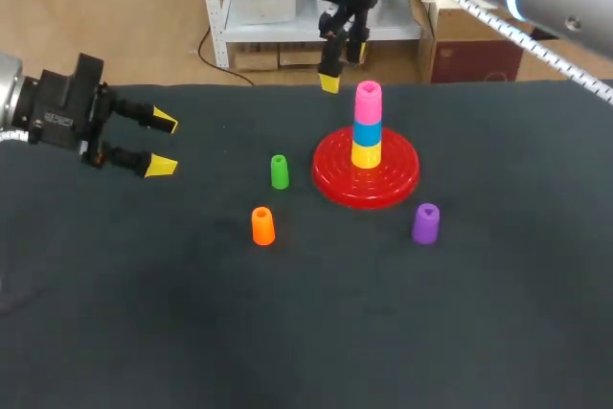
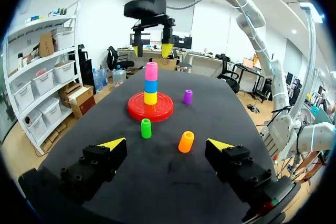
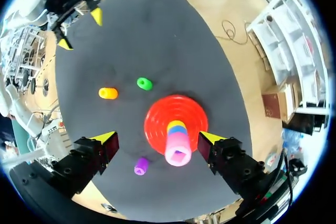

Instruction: Pick up and stack the cylinders on the red base in this order: pink,purple,orange,green

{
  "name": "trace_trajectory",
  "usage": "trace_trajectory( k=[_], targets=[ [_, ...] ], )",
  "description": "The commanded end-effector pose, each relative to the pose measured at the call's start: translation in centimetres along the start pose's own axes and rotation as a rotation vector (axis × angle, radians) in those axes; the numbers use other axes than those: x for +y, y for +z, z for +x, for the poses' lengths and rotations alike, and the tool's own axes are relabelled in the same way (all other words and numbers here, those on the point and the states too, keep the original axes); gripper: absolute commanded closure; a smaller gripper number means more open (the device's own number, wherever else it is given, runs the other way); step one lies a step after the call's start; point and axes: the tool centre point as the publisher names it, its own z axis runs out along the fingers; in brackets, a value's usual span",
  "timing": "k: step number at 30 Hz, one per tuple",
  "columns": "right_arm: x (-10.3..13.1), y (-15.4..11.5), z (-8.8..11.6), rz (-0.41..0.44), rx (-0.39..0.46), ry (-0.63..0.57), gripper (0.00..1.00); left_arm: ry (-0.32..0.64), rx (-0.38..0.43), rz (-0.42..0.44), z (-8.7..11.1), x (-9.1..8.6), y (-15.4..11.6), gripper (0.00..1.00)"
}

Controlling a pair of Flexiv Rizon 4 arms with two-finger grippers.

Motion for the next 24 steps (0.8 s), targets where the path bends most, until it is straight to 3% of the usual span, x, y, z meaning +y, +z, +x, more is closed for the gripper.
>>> trace_trajectory(
  k=[1,6,13,19,24],
  targets=[
    [2.8,-0.3,0.4,0.268,-0.119,-0.053,0.0,0.003,-0.004,0.0,0.1,0.0,-0.1,0.0],
    [5.7,1.0,-1.9,0.265,-0.124,-0.154,0.0,0.003,-0.004,0.0,0.1,0.0,-0.1,0.0],
    [8.9,5.8,-3.7,0.204,-0.089,-0.217,0.0,0.003,-0.004,0.0,0.1,0.0,-0.1,0.0],
    [10.2,7.3,-1.7,0.203,-0.109,-0.1,0.0,0.003,-0.004,0.0,0.1,0.0,-0.1,0.0],
    [11.0,7.3,2.7,0.21,-0.089,0.046,0.0,0.003,-0.004,0.0,0.1,0.0,-0.1,0.0]
  ],
)
